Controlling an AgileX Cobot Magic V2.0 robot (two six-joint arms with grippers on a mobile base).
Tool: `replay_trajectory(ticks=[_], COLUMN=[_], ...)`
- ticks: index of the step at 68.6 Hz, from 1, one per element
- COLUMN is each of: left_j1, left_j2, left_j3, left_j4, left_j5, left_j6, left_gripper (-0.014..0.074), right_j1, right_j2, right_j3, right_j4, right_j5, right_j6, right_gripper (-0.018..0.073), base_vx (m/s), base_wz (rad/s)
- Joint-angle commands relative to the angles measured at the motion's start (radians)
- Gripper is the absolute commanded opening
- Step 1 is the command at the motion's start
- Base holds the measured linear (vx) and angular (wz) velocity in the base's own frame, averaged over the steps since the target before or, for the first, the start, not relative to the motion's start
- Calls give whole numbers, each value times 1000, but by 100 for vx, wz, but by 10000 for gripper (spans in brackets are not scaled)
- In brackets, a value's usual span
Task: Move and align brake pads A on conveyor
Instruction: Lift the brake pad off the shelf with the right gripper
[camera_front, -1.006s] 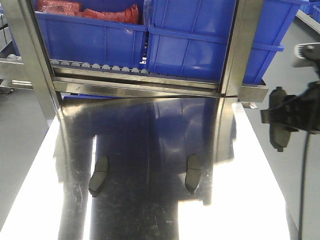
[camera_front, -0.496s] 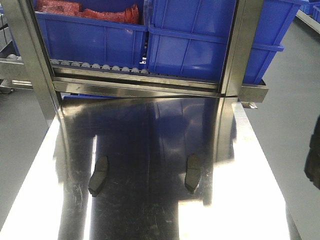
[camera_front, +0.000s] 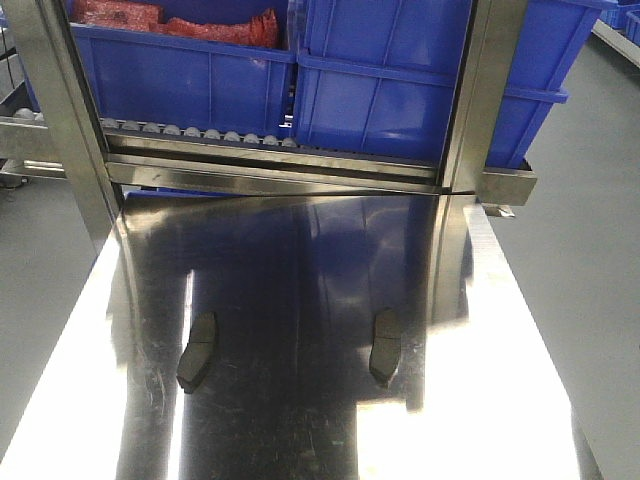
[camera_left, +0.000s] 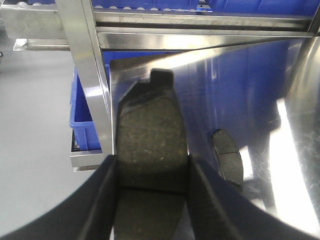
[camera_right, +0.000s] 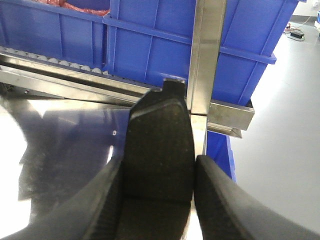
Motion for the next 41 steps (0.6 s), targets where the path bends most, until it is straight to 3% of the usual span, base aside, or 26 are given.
replay_trajectory(ticks=[1,41], left_j1=[-7,-7], left_j2=[-3,-3], left_j3=[-29,-29], left_j4=[-11,-11], left_j5=[-98,-98], left_j6=[-4,-4], left_gripper=[-6,-6], right_j1=[-5,-5], right_j2=[1,2], right_j3=[-31,-31], right_j4=[7,11], right_j5=[-94,-66], right_j6=[-10,-6], right_gripper=[-7,-7], base_vx=[0,0], base_wz=[0,0])
